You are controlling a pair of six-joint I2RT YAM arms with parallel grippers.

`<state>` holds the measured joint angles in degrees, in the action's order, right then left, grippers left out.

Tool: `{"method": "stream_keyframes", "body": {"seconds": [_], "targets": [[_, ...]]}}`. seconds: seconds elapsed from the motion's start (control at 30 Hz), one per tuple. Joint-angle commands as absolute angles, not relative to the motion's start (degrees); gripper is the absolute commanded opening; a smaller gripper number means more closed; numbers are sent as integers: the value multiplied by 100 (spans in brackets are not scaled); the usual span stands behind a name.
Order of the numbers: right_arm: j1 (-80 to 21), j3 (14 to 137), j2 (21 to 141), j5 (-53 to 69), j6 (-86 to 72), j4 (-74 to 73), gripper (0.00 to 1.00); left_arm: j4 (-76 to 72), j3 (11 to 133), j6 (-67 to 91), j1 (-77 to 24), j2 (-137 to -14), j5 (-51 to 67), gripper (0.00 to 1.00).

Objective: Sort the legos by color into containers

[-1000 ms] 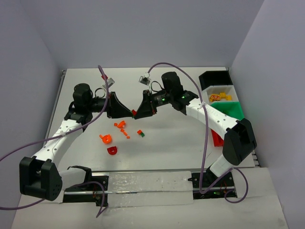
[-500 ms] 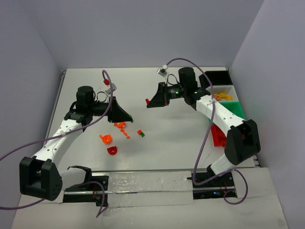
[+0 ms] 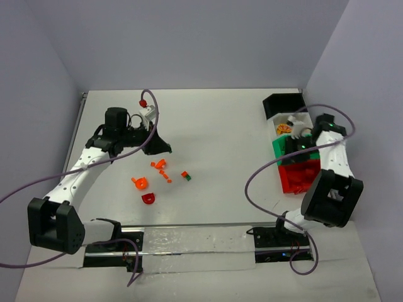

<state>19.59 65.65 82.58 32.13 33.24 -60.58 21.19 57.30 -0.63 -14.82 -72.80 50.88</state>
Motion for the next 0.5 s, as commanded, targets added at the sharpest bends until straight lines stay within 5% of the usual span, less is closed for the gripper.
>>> {"method": "stream_keyframes", "body": {"seconds": [0.0, 0.47], "targets": [[3052, 6324, 7790, 1301, 4801, -6802, 0, 2293, 6127, -430, -1575, -7464, 4826, 0], [3885, 6926, 8560, 264, 4518, -6057, 3, 2311, 6232, -413, -1705, -7620, 4773, 0]]}}
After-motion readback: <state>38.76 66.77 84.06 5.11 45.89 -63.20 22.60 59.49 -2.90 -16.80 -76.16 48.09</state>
